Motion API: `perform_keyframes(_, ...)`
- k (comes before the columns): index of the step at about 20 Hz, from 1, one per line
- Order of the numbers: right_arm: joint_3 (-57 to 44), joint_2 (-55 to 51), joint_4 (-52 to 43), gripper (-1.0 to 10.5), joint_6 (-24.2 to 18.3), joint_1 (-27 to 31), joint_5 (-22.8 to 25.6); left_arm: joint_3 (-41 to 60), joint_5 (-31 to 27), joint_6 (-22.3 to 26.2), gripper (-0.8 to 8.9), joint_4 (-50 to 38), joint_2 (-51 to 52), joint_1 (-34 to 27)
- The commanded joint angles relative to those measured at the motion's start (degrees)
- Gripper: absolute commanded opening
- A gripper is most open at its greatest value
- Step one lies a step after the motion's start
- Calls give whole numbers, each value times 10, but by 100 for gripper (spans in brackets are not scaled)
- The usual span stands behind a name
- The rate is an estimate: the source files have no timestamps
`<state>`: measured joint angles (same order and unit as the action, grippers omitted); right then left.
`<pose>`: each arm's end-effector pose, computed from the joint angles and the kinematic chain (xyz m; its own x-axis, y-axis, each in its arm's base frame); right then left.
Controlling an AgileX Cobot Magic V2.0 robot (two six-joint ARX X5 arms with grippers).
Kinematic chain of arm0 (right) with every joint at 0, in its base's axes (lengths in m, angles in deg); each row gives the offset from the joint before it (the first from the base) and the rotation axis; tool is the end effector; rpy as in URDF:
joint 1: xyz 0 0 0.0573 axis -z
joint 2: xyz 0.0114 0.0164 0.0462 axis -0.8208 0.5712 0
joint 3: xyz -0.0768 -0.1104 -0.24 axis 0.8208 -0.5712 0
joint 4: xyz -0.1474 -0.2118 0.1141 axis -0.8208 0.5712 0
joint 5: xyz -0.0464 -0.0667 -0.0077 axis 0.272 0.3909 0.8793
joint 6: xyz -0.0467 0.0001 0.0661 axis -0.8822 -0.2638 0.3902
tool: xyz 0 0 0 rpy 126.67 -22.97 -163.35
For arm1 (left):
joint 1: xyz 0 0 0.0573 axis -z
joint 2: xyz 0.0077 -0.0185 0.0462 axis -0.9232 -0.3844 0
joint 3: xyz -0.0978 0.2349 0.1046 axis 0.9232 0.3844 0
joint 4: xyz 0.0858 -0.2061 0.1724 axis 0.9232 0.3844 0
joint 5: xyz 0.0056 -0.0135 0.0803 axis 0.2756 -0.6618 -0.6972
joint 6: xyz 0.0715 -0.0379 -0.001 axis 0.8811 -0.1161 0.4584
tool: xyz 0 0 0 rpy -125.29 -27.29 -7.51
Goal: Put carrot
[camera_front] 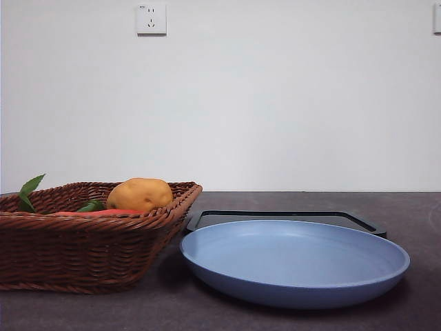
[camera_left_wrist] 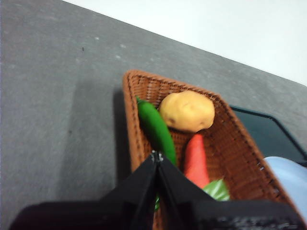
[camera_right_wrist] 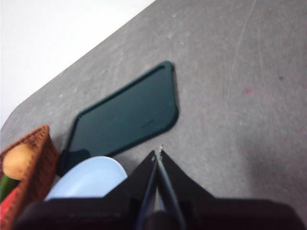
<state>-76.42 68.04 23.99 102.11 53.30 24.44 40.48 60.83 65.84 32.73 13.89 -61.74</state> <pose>0.1508 0.0171 0.1568 0.9342 0.2137 -0.2857 -0.0247 0.8376 0.5457 0.1526 -0.0275 0.1670 0.9329 -0.2770 -0.2300 0.1723 0.9044 -0.3905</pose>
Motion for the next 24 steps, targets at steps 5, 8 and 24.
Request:
perform_keyframes(5,112,96,38,5,-66,0,0,-103,53,22,7,-2,-149,-1)
perform_keyframes(8,156,148,62,5,-96,0,-1,-145,97,48,7,-2,-227,0)
perform_keyframes(24,265,481,181,274,-183,-17,-192,-293,256,123,284,83,-485,18)
